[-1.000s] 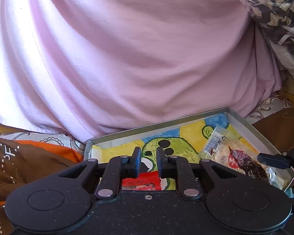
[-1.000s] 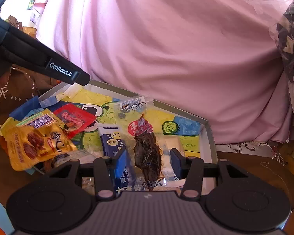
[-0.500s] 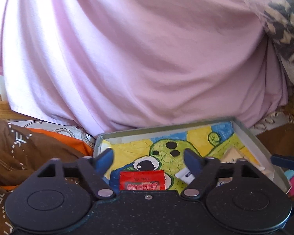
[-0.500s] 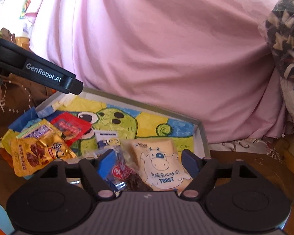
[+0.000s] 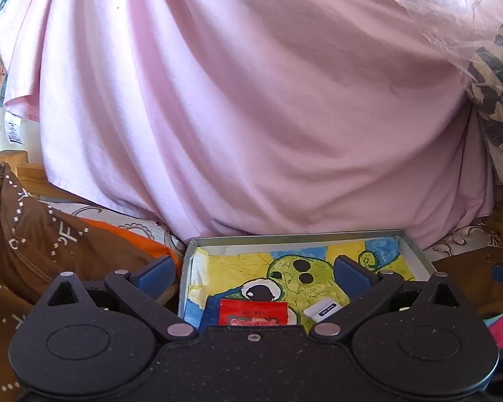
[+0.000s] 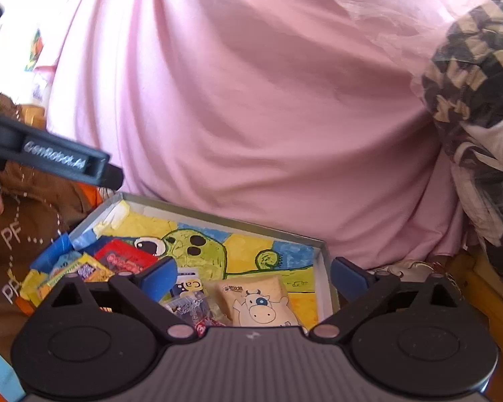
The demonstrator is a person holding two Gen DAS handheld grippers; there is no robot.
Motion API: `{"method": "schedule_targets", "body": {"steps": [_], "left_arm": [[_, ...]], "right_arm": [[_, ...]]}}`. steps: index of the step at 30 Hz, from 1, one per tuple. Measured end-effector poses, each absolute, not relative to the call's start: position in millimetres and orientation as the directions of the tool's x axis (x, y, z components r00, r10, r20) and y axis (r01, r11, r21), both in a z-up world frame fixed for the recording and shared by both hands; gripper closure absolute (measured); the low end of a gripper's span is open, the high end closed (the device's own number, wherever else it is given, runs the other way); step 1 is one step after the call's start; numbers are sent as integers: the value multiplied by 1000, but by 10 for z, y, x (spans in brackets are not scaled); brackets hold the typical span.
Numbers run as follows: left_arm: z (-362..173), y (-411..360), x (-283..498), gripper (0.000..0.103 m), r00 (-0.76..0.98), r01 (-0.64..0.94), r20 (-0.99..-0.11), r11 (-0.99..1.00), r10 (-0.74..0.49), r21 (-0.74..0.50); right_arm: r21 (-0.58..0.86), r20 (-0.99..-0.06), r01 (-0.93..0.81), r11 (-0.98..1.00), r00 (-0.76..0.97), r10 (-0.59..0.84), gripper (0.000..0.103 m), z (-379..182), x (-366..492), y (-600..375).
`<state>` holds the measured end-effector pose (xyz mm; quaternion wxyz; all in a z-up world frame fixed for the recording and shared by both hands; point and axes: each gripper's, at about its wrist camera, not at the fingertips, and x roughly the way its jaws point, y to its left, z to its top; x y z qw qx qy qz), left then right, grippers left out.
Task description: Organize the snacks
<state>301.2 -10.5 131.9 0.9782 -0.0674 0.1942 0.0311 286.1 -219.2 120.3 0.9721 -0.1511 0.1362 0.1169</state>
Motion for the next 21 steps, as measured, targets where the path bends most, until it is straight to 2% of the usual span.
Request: {"method": "schedule_targets", "body": {"steps": [7, 21], "left_arm": [[1359, -37, 2863, 2, 908, -110, -415, 986, 48, -127], [1501, -25, 2615, 1, 909, -115, -410, 990, 72, -81]], "right_arm": [[-236, -291, -238, 942, 942, 165, 0, 1358, 2789, -2256], [-252, -276, -254, 934, 944, 183, 0, 1534, 2560, -2230]]}}
